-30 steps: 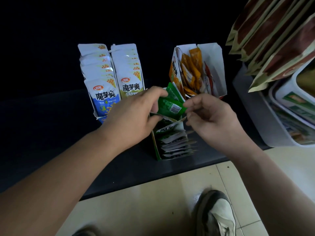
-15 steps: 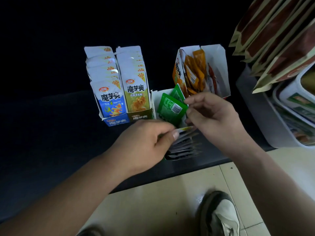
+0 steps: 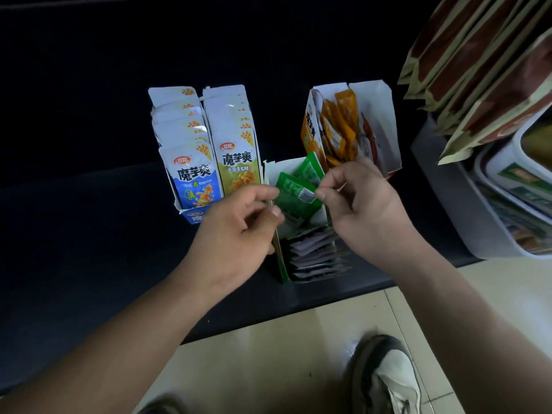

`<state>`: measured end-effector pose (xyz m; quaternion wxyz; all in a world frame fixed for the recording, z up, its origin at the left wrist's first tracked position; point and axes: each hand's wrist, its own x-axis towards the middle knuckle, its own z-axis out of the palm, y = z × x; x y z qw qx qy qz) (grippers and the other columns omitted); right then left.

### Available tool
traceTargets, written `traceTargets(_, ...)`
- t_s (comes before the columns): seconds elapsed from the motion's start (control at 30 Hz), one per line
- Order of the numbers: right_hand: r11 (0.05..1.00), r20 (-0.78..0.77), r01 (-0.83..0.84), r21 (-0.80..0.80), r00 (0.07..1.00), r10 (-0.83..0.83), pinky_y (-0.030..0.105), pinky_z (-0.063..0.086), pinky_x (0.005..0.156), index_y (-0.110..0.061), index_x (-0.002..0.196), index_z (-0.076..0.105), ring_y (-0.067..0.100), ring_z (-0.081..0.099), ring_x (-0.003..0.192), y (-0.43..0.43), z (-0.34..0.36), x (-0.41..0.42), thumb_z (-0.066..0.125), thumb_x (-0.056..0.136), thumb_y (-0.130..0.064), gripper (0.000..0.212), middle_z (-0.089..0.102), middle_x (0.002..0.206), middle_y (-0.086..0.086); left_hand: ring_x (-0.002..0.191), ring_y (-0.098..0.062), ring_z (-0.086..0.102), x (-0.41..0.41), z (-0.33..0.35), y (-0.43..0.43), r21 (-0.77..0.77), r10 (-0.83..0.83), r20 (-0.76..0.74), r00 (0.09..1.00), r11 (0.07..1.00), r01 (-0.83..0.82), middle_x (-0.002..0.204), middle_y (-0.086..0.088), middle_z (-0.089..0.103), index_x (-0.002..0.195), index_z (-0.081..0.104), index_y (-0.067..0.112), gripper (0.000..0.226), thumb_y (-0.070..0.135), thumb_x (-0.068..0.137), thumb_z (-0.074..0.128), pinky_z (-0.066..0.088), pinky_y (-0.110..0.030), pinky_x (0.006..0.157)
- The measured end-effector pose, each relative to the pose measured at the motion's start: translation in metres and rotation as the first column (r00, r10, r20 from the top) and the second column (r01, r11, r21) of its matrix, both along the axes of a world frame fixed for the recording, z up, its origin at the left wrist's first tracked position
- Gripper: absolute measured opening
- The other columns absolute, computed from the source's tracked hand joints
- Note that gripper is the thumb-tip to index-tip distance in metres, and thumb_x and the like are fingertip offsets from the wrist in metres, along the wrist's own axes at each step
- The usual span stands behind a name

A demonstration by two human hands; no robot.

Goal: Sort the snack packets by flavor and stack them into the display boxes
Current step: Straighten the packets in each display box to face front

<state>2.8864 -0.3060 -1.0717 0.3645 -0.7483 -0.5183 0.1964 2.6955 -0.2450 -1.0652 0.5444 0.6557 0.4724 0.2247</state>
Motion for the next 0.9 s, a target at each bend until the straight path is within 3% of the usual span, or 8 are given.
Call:
traceTargets(0.13, 0.972, 0.073, -0.217, 0.091, 0.975, 0.211, 0.007, 0.040, 0.080, -0.014, 0.095, 0.066, 0.001, 0.055, 0.090, -0.009, 0.022, 0.010, 0.072, 0.095, -0.008, 0.008, 0.052, 0.102, -0.001, 0.062, -0.020, 0.070, 0.003, 0.007, 0.001, -0.071, 0.061, 0.114, 0.992, 0.996, -0.053, 0.094, 0.000, 0.078, 0.133, 0.059, 0.038, 0.029, 0.039, 0.107, 0.047, 0.044, -0.019, 0.049)
traceTargets(0.27, 0.909, -0.156, -0.415, 0.042, 0.896, 0.416, 0.032, 0.050, 0.072, -0.018, 0.093, 0.068, 0.021, 0.061, 0.079, -0.013, 0.042, 0.014, 0.072, 0.096, -0.022, 0.006, 0.062, 0.090, 0.001, 0.067, -0.024, 0.069, 0.004, 0.012, 0.004, -0.351, 0.180, 0.181, 0.967, 0.930, -0.108, 0.100, -0.012, 0.078, 0.113, 0.072, 0.012, 0.038, 0.043, 0.105, 0.051, 0.038, -0.028, 0.046)
traceTargets(0.33, 0.916, -0.301, -0.396, 0.063, 0.868, 0.396, 0.046, 0.055, 0.071, -0.016, 0.092, 0.071, 0.032, 0.063, 0.078, -0.015, 0.042, 0.012, 0.073, 0.095, -0.030, 0.014, 0.066, 0.086, 0.010, 0.066, -0.022, 0.067, -0.002, 0.012, 0.005, -0.378, 0.212, 0.179, 0.961, 0.916, -0.132, 0.099, -0.015, 0.077, 0.094, 0.078, 0.007, 0.020, 0.024, 0.098, 0.068, 0.038, -0.028, 0.049)
traceTargets(0.4, 0.960, -0.382, -0.268, 0.078, 0.882, 0.277, 0.039, 0.056, 0.068, -0.012, 0.093, 0.073, 0.028, 0.065, 0.075, -0.016, 0.039, 0.013, 0.069, 0.098, -0.031, 0.019, 0.068, 0.084, 0.014, 0.071, -0.023, 0.066, -0.008, 0.011, 0.007, -0.408, 0.224, 0.185, 0.957, 0.903, -0.132, 0.091, -0.013, 0.077, 0.084, 0.080, 0.010, 0.006, 0.008, 0.088, 0.075, 0.045, -0.030, 0.057)
traceTargets(0.47, 0.993, -0.381, -0.105, 0.060, 0.917, 0.120, 0.035, 0.054, 0.064, -0.016, 0.095, 0.074, 0.018, 0.066, 0.069, -0.014, 0.031, 0.014, 0.064, 0.100, -0.029, 0.017, 0.071, 0.085, 0.010, 0.078, -0.020, 0.069, -0.016, 0.012, 0.008, -0.446, 0.230, 0.250, 0.940, 0.889, -0.099, 0.086, -0.009, 0.076, 0.088, 0.078, 0.014, 0.015, 0.004, 0.076, 0.079, 0.052, -0.031, 0.069)
traceTargets(0.57, 0.997, -0.401, 0.066, 0.052, 0.915, -0.039, 0.036, 0.054, 0.060, -0.020, 0.097, 0.074, 0.016, 0.065, 0.065, -0.010, 0.023, 0.014, 0.066, 0.100, -0.031, 0.014, 0.073, 0.085, 0.010, 0.088, -0.020, 0.074, -0.023, 0.016, 0.010, -0.377, 0.177, 0.355, 0.918, 0.926, -0.033, 0.093, -0.009, 0.077, 0.114, 0.070, 0.018, 0.047, 0.007, 0.070, 0.084, 0.057, -0.033, 0.077)
traceTargets(0.67, 0.995, -0.540, 0.086, 0.057, 0.841, -0.042, 0.035, 0.050, 0.055, -0.019, 0.104, 0.075, 0.019, 0.064, 0.067, -0.007, 0.029, 0.006, 0.066, 0.095, -0.042, 0.026, 0.076, 0.090, 0.009, 0.091, -0.013, 0.074, -0.020, 0.022, 0.013, -0.254, 0.139, 0.383, 0.913, 0.966, -0.040, 0.094, -0.001, 0.078, 0.128, 0.064, 0.023, 0.050, 0.006, 0.082, 0.073, 0.057, -0.023, 0.075)
traceTargets(0.9, 0.988, -0.524, 0.143, 0.061, 0.847, -0.090, 0.036, 0.052, 0.060, -0.015, 0.102, 0.077, 0.018, 0.067, 0.075, -0.005, 0.025, 0.005, 0.060, 0.103, -0.038, 0.028, 0.076, 0.090, 0.005, 0.078, -0.003, 0.070, 0.003, 0.024, 0.018, 0.051, 0.088, 0.272, 0.958, 0.993, -0.106, 0.092, 0.007, 0.076, 0.097, 0.067, 0.021, 0.020, 0.003, 0.093, 0.072, 0.052, -0.018, 0.063)
